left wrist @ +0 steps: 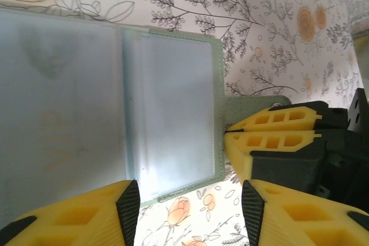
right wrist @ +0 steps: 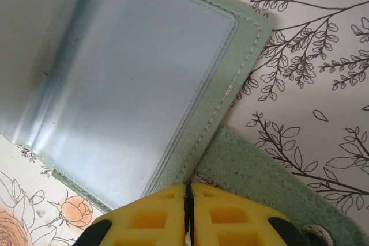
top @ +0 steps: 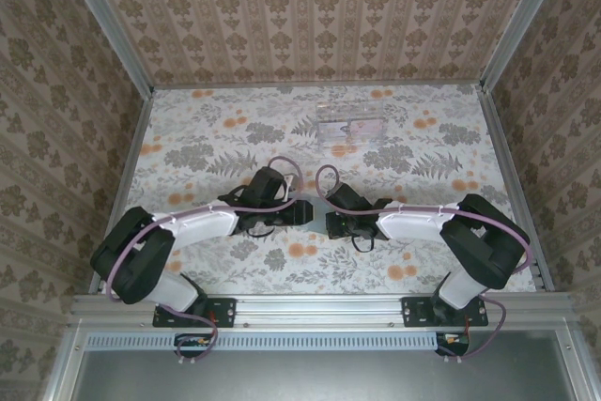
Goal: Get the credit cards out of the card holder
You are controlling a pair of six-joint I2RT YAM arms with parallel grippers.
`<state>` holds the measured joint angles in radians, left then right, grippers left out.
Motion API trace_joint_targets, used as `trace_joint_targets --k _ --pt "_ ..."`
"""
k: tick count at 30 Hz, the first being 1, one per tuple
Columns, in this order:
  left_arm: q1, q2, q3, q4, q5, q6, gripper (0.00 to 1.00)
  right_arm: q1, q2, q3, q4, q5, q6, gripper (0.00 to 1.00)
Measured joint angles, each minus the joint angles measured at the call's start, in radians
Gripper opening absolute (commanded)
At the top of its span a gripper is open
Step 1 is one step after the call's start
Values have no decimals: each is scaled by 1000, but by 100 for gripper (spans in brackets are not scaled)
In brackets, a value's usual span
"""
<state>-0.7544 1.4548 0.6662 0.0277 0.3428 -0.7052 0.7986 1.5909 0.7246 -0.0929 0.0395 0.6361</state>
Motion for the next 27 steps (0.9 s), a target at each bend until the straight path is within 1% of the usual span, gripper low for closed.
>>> trace_joint_targets --k 6,8,17,27 --pt "74 -3 15 -58 -58 53 53 0 0 0 0 0 0 13" --pt "85 2 17 -67 -68 64 53 0 0 0 0 0 0 13" --pt "86 76 29 -77 -81 82 52 0 0 0 0 -2 0 13" --pt "86 58 29 -84 -108 82 52 0 0 0 0 -3 4 13"
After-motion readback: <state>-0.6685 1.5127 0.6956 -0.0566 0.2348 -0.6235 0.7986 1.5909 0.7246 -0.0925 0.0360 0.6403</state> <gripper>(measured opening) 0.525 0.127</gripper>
